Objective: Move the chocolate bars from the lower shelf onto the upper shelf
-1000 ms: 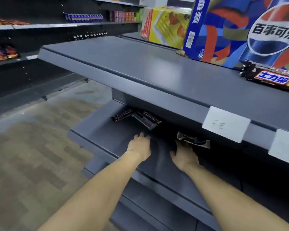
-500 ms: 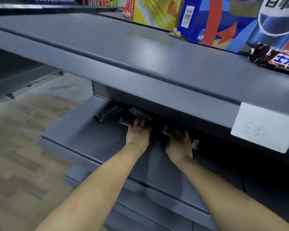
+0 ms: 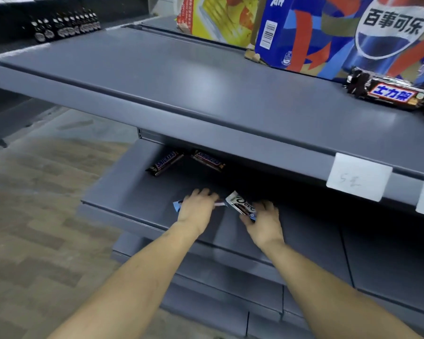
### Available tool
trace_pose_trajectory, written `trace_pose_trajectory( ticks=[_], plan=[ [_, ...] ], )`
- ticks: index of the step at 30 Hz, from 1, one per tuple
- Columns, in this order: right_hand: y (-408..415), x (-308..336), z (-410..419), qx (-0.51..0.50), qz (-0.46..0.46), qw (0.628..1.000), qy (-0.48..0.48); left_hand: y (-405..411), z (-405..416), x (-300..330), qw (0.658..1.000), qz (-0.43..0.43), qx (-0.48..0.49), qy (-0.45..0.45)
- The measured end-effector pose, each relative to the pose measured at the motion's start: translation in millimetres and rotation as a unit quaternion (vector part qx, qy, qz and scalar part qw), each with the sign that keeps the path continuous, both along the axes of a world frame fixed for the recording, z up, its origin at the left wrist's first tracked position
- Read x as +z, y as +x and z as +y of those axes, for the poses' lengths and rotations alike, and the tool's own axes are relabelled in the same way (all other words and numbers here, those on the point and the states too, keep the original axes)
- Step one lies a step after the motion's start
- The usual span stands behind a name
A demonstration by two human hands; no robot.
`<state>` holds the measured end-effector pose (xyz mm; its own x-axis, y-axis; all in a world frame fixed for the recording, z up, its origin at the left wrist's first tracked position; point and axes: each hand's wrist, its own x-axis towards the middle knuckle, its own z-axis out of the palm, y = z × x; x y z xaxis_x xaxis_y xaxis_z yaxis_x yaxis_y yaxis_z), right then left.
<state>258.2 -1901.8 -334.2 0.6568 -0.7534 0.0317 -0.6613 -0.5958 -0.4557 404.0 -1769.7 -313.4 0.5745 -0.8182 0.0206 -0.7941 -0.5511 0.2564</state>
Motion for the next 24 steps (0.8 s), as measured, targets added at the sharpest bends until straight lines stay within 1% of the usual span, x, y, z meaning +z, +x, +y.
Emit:
trace_pose_trajectory(
  ticks=[2,6,9,12,15,17,20,24],
  plan=[
    [-14,-1,6,-0.018,0.031,0.999,-0.016,-5,5,4,1.000,-0.005,0.010,0.004],
    [-26,10,16,0.001,0.041,0.999,-0.003,-11,16,6,1.000,-0.005,0.019,0.007],
    [-34,17,21,0.023,0.054,0.998,-0.014,-8,21,5,0.998,-0.038,0.041,0.010],
    [-44,20,21,0.023,0.065,0.997,-0.024,-2,26,-2,0.997,-0.059,0.049,0.007],
    [-49,18,19,0.008,0.062,0.998,-0.010,4,35,-14,0.997,-0.027,0.048,-0.047],
    [-49,15,18,-0.004,0.060,0.998,-0.004,8,43,-21,0.996,-0.021,0.035,-0.073],
    [-45,12,19,-0.019,0.064,0.998,0.001,14,56,-26,0.995,-0.027,0.025,-0.088],
    [-42,11,27,-0.046,0.070,0.996,-0.016,9,56,-15,0.995,0.004,0.014,-0.094]
  ],
)
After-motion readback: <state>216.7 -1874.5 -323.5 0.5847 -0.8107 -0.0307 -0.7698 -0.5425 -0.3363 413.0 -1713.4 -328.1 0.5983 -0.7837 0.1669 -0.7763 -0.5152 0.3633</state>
